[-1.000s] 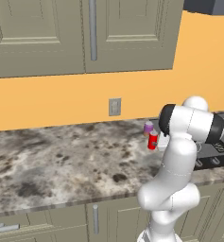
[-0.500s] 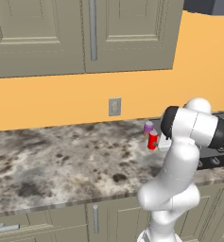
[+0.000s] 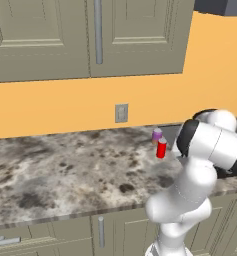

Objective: Four empty soda cans are scattered around the kitchen. Gather all the cans and cluster them next to the stove for recycling.

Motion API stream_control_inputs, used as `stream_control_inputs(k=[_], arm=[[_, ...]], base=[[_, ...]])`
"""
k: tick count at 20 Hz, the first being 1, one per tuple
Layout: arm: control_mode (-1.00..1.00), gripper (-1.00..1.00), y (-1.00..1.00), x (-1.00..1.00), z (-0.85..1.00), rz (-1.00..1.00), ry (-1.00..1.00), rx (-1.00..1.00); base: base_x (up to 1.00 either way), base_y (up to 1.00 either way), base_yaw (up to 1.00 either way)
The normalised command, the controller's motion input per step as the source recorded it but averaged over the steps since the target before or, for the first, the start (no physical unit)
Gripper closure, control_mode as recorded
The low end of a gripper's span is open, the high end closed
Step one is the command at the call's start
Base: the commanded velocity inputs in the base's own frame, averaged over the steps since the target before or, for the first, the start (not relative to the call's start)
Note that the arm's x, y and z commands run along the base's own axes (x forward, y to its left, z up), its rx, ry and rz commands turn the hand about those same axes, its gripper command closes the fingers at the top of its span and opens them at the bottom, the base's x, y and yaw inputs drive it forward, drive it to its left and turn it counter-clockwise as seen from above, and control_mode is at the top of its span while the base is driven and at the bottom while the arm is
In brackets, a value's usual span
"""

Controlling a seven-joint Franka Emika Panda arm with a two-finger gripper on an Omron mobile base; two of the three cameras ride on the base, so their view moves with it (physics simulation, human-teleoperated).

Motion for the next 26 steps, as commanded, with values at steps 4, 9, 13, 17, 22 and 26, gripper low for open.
stream_control_inputs(k=[4, 9, 13, 17, 22, 26], arm=[[-1.0, -1.0, -0.11, -0.21, 0.49, -0.01, 0.03, -0.02], [-1.0, -1.0, -0.07, -0.22, 0.61, 0.0, 0.03, -0.08], [-1.0, -1.0, -0.06, -0.25, 0.64, 0.0, 0.01, -0.13], [-1.0, -1.0, -0.01, -0.35, 0.63, 0.02, -0.01, -0.19], [-1.0, -1.0, 0.05, -0.56, 0.59, 0.03, -0.13, -0.23], [-1.0, -1.0, 0.22, -0.64, 0.48, 0.04, -0.24, -0.22]], base=[[0.0, 0.0, 0.0], [0.0, 0.0, 0.0], [0.0, 0.0, 0.0], [0.0, 0.0, 0.0], [0.0, 0.0, 0.0], [0.0, 0.0, 0.0]])
